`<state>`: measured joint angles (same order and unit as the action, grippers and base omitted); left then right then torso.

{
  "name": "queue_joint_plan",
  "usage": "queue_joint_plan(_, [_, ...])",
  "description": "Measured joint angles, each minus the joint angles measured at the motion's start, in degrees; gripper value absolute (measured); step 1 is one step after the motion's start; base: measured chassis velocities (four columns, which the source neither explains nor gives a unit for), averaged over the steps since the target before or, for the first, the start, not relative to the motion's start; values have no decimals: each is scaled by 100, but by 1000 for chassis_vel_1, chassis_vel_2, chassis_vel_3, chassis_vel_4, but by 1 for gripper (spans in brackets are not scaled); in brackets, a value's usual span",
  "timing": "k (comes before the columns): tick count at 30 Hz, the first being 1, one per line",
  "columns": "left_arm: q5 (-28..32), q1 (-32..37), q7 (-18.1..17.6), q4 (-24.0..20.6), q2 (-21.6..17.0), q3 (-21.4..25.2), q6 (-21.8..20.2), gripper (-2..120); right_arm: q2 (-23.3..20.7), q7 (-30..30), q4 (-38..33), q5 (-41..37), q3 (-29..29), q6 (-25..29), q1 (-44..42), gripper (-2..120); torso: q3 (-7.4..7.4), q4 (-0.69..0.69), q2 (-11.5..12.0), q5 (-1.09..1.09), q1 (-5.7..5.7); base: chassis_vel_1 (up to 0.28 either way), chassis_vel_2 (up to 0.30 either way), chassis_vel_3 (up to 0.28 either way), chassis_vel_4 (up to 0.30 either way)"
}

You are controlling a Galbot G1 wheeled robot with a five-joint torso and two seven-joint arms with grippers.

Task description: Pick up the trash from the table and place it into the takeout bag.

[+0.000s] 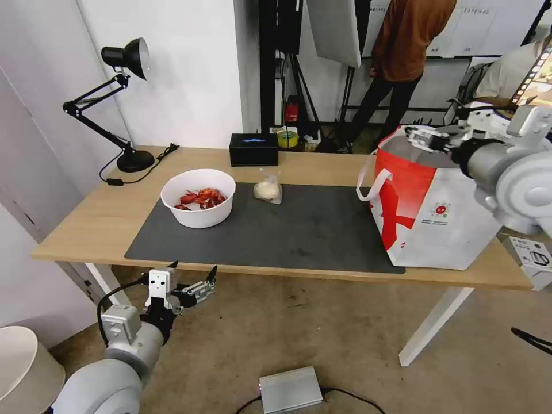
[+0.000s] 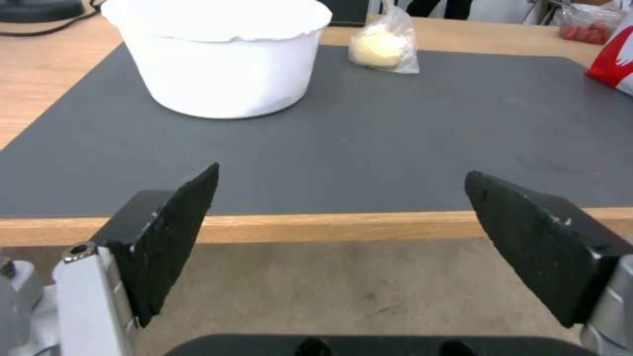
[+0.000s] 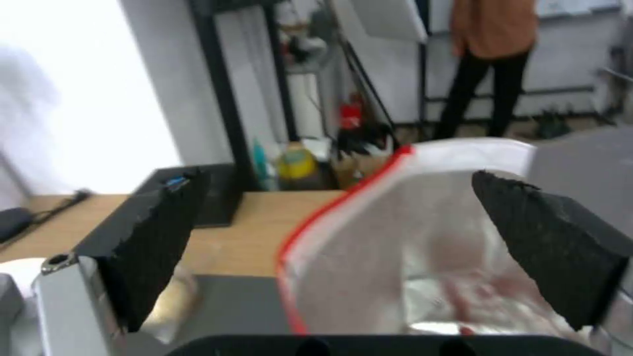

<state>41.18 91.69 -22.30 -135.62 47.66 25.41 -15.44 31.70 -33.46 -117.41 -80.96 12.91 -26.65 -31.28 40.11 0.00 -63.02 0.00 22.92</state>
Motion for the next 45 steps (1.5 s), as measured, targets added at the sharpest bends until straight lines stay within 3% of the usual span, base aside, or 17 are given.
queue_joint_plan(3, [2, 4, -3, -9, 1, 28, 0, 100, -35, 107, -184, 156, 54, 185, -193, 100, 0, 1, 0, -1, 0, 0, 0, 0, 0])
queue_joint_plan(8, [13, 5, -6, -23, 45, 80, 16, 100, -172, 573, -807, 993, 378, 895, -1376, 100, -1, -2, -1, 1, 0, 0, 0, 0, 0])
queue_joint_plan(18, [31, -7, -9, -33, 104, 138, 32, 100, -48, 843, -1107, 1729, 438, 1047, -2248, 100, -1, 0, 0, 0, 0, 0, 0, 0, 0])
queue_joint_plan(28, [63, 57, -12, -24, 56, 277, 125, 100, 245, 1060, -1277, 2942, 756, 1236, -4040, 100, -1, 0, -1, 0, 0, 0, 0, 0, 0])
queue_joint_plan(31, [96, 21, -10, 17, 18, 279, 135, 100, 355, 1202, -1256, 3309, 903, 1527, -4604, 100, 0, -1, -1, 1, -1, 0, 0, 0, 0])
queue_joint_plan(45, [163, -1, -6, 64, -40, 337, 138, 100, 565, 837, -1477, 3644, 1574, 1531, -6166, 100, -1, -1, -1, 1, 0, 0, 0, 0, 0])
